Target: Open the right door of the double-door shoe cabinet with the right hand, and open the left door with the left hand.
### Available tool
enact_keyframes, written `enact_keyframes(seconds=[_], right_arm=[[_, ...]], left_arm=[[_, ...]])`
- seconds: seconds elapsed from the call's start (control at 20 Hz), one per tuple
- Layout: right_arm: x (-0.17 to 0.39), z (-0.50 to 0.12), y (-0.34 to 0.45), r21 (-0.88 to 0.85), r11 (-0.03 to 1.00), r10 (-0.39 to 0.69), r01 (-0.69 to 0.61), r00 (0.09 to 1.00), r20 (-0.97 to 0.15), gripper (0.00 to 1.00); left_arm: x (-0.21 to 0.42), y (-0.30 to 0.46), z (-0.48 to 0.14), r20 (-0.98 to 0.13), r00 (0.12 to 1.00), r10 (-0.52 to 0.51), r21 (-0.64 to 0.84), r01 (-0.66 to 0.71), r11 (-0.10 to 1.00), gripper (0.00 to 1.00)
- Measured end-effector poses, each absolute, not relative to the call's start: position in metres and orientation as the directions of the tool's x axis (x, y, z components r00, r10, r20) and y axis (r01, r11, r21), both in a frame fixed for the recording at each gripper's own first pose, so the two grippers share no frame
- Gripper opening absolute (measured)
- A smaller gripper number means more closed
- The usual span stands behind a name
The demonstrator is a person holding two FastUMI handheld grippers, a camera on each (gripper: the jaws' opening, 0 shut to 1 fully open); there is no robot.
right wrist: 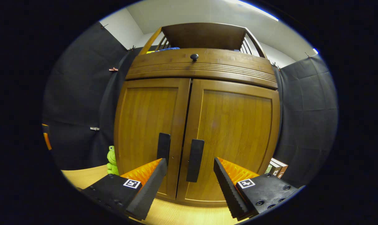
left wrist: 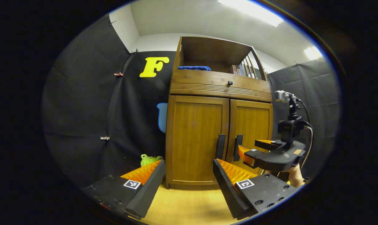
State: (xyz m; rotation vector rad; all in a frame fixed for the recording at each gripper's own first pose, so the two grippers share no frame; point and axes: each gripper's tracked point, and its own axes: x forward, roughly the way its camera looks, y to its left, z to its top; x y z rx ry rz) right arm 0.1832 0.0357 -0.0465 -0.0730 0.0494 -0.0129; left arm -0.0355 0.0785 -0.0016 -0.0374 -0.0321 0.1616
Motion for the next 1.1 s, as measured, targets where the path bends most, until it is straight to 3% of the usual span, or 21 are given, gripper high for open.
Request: enact_keyframes(seconds=[0.1,0.35,0.65,0.75,0.8,0.9,0.95,1.0,1.1], right_arm=[[0.203,-0.059,0.032,-0.049,0.998,-0.033,0.029,0.996,-0.084,0.95],[0.234,-0.076,0.019,-0.027,0.996,-0.084,0.081,0.990,-0.117,0.80],[0.259,-0.083,0.020,-0.042,0.995,-0.100,0.095,0.988,-0.117,0.80],[0.263,-0.083,0.016,-0.050,0.992,-0.122,0.117,0.985,-0.120,0.50],[0.263,-0.085,0.016,-0.049,0.992,-0.124,0.119,0.984,-0.127,0.47],[0.266,-0.091,0.019,-0.038,0.994,-0.107,0.103,0.984,-0.140,0.52],[0.249,-0.081,0.019,-0.014,0.993,-0.116,0.116,0.983,-0.145,0.44],[0.268,-0.089,0.018,-0.024,0.993,-0.117,0.115,0.983,-0.139,0.36],[0.263,-0.089,0.019,-0.034,0.992,-0.122,0.118,0.983,-0.137,0.36]], left_arm=[[-0.038,0.085,0.000,0.038,0.983,0.177,-0.035,-0.176,0.984,0.95],[-0.044,0.099,0.001,0.050,0.977,0.205,-0.039,-0.203,0.978,0.95],[-0.048,0.108,0.001,0.059,0.971,0.233,-0.044,-0.231,0.972,0.94],[-0.050,0.109,0.001,0.056,0.969,0.239,-0.038,-0.237,0.971,0.94],[-0.052,0.111,0.001,0.058,0.968,0.244,-0.034,-0.242,0.970,0.95],[-0.055,0.112,0.003,0.061,0.967,0.249,-0.034,-0.248,0.968,0.95],[-0.057,0.112,0.003,0.061,0.966,0.251,-0.038,-0.249,0.968,0.95],[-0.058,0.112,0.003,0.061,0.966,0.253,-0.042,-0.251,0.967,0.95],[-0.060,0.114,0.002,0.055,0.964,0.260,-0.044,-0.258,0.965,0.95]])
